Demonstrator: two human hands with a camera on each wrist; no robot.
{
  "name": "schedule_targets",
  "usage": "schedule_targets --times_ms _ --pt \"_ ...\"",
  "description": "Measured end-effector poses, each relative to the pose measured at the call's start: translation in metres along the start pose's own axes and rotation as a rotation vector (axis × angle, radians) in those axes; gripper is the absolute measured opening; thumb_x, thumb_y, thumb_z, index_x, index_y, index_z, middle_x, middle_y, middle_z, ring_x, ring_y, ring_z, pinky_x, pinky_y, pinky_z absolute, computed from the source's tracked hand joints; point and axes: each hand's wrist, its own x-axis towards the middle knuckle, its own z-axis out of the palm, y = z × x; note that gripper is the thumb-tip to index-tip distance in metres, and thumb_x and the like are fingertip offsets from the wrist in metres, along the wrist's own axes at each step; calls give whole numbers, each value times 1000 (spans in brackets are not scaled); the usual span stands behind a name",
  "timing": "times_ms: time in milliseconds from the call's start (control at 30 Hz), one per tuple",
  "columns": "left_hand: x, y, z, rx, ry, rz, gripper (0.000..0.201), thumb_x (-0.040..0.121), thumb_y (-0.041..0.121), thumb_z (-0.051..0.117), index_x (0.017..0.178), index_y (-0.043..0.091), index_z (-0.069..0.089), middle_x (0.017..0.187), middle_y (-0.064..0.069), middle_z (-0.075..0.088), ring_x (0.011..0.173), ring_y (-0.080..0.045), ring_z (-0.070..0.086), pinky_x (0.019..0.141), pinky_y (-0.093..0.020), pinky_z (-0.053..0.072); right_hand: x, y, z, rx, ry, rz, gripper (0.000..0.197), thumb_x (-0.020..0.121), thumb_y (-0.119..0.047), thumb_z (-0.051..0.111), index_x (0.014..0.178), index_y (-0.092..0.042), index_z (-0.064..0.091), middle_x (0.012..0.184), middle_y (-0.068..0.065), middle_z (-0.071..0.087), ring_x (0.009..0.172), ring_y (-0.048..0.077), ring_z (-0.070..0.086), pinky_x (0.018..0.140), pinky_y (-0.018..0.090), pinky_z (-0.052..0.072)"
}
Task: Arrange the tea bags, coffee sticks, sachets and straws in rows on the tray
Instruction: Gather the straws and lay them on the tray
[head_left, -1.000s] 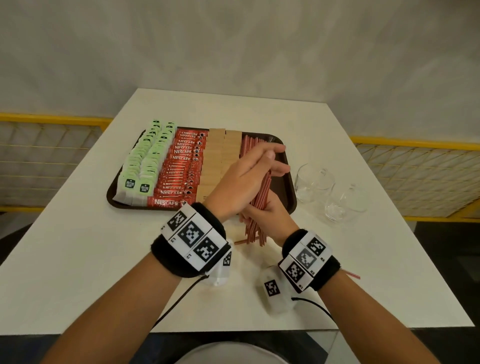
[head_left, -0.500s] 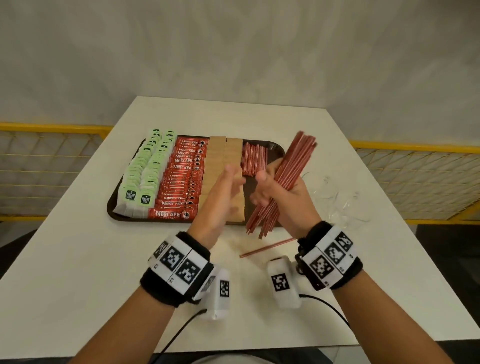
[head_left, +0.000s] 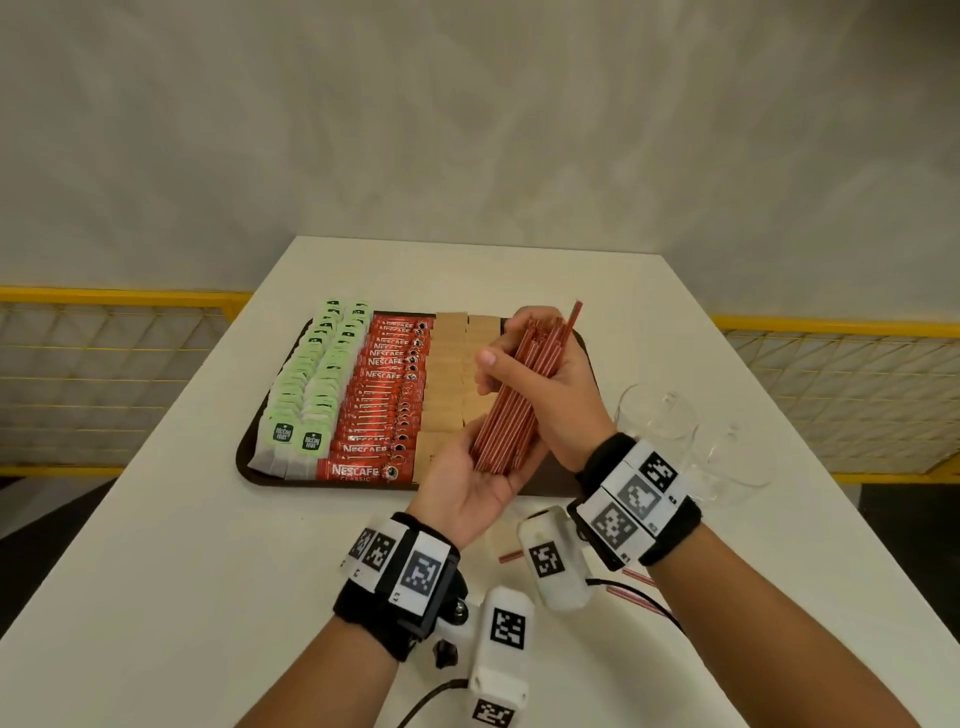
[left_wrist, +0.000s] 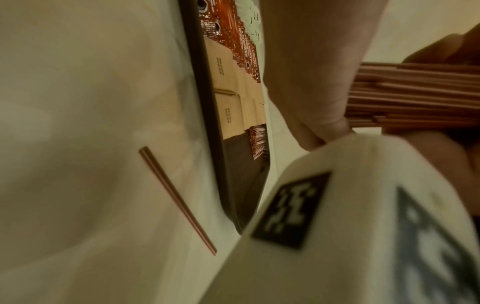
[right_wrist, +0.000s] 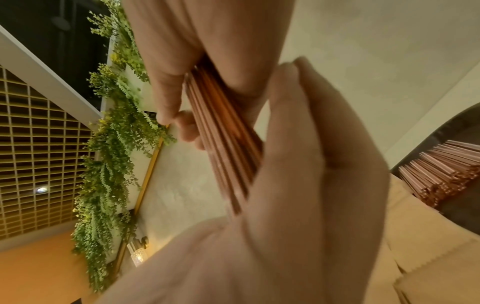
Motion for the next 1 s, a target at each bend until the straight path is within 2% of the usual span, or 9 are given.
schedule_targets --times_ms 133,200,300,433,500,667,767,900,1000 --pt "0 1 1 -32 -3 22 28 101 15 32 106 -2 54 86 -23 69 74 -30 70 72 -41 56 4 0 1 -47 62 -100 64 81 2 63 126 -35 34 75 3 59 64 19 60 67 35 53" --pt "-1 1 1 -27 -5 35 28 101 14 31 103 -2 54 83 -22 70 72 -29 70 71 -40 57 4 -2 4 -80 74 -160 73 84 8 59 133 -33 25 77 6 59 64 17 61 65 33 53" --pt "-2 1 0 -25 -2 34 30 100 13 32 98 -5 56 81 -22 70 71 -29 70 72 -40 56 6 -5 8 -147 107 -227 60 86 7 57 128 -29 33 80 4 57 64 13 61 63 31 54" --pt "-3 0 -2 -25 28 11 30 100 14 31 98 -4 56 80 -22 69 81 -30 66 72 -41 56 6 -3 9 -331 86 -204 16 91 -3 55 106 -9 53 73 -2 60 63 13 61 64 27 54" --pt "-4 0 -3 -15 39 -7 30 100 15 32 97 -2 56 78 -21 69 83 -30 63 69 -40 56 4 -1 10 -365 91 -190 8 91 -5 57 99 -8 57 69 1 63 61 12 62 65 25 53" --pt "-6 -2 -4 54 79 -90 35 100 22 32 94 -3 57 68 -19 68 58 -27 69 51 -34 58 1 5 15 -367 78 -258 13 90 -5 57 92 -18 58 68 4 61 61 15 61 65 34 54" --pt "-7 0 -3 63 83 -77 34 101 21 31 98 -1 56 68 -20 69 57 -28 69 49 -35 57 -1 7 17 -339 66 -273 21 89 -3 57 97 -23 53 74 3 60 59 13 59 60 30 53" --pt "-2 5 -2 73 82 -23 31 101 19 31 108 1 55 79 -18 69 68 -27 69 52 -36 58 -8 14 18 -124 42 -154 45 88 2 57 117 -27 39 80 1 58 56 12 56 57 27 50" --pt "-2 6 -1 115 42 6 34 101 28 33 105 9 61 90 -14 71 86 -24 65 67 -38 58 -15 25 14 -254 -4 -79 41 86 -13 63 117 -31 43 84 0 59 68 14 59 72 37 54"
